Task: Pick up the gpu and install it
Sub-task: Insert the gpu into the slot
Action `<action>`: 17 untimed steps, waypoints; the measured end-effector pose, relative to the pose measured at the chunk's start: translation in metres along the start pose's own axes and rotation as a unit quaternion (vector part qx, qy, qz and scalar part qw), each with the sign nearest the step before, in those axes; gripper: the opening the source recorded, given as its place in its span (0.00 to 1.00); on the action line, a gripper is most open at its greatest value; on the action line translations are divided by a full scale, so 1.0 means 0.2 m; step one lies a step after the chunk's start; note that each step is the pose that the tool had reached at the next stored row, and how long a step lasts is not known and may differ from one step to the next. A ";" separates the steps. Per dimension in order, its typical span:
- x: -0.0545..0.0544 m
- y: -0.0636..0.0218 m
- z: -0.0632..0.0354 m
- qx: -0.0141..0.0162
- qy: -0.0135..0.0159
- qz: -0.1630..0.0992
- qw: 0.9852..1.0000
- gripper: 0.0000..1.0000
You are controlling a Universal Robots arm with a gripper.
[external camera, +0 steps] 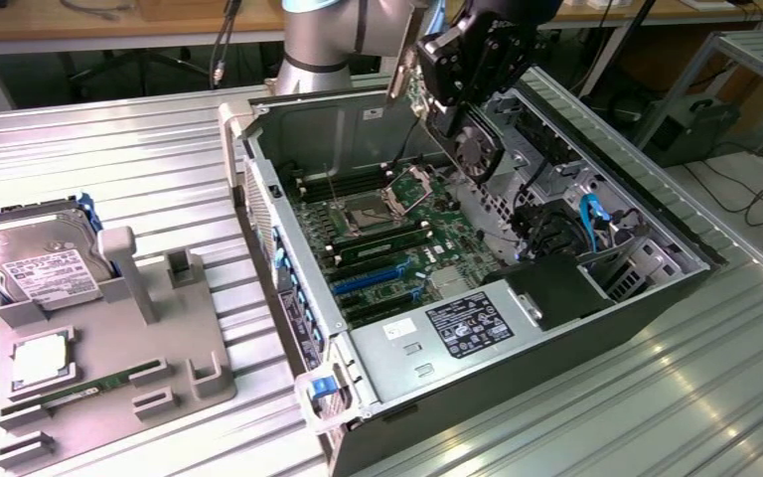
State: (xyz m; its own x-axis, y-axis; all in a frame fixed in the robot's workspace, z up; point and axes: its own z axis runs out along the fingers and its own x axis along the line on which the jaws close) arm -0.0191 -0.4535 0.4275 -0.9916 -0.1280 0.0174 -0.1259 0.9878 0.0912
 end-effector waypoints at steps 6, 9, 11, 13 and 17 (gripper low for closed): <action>0.00 0.000 0.000 0.001 0.005 -0.052 0.999 0.27; 0.00 0.000 0.000 0.001 0.006 -0.071 0.997 0.27; 0.00 0.000 0.000 0.001 0.008 -0.082 0.997 0.27; 0.00 0.000 0.000 0.002 0.009 -0.096 0.995 0.27; 0.00 0.000 0.000 0.002 0.011 -0.116 0.993 0.27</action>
State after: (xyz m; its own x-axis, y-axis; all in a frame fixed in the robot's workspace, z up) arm -0.0191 -0.4535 0.4275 -0.9347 -0.3549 0.0174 -0.3520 0.9316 0.0911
